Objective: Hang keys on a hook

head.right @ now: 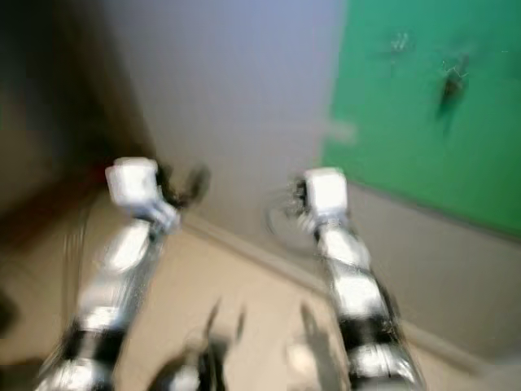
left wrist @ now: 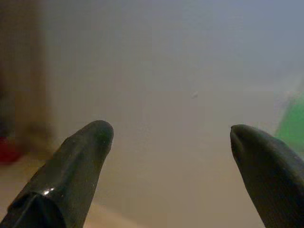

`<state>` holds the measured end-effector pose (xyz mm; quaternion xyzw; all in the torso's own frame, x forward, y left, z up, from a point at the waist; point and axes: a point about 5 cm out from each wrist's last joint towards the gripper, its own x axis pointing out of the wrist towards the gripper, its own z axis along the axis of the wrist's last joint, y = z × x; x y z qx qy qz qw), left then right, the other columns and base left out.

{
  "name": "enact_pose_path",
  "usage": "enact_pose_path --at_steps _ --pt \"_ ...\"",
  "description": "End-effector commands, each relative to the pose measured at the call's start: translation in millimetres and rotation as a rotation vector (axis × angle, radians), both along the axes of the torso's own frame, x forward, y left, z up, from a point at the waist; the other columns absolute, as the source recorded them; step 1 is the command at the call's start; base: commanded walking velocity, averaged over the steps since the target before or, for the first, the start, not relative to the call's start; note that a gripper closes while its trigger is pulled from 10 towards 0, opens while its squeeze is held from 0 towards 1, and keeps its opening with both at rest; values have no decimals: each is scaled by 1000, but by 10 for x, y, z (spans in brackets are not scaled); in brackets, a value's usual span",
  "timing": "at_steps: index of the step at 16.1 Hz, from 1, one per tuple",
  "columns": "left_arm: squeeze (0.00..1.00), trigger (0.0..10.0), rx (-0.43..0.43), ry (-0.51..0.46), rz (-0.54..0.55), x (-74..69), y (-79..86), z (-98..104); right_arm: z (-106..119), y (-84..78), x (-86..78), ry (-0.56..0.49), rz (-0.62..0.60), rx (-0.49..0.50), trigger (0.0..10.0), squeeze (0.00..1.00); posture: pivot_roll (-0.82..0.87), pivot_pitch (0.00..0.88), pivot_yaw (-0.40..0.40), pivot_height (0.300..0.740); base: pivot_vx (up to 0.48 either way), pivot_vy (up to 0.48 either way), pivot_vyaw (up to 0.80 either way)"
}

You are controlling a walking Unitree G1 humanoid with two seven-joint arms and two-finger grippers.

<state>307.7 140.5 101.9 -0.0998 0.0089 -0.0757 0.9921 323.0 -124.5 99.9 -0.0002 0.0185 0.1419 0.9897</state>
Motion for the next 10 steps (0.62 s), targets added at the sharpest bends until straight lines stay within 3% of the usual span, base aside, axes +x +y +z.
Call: enact_pose_path --at_steps 1,6,10 --pt "0 10000 -1 -32 -43 68 -117 112 -32 -43 -11 19 -15 -9 10000 0 -84 0 75 740 0 0 0" --pt "0 10000 -9 -21 -44 58 -100 86 -49 -59 -18 26 -28 -20 10000 0 -88 0 75 740 0 0 0" --pt "0 10000 -8 -14 -47 52 -103 74 -79 -73 -28 43 -38 -27 10000 0 -89 0 80 740 0 0 -784"
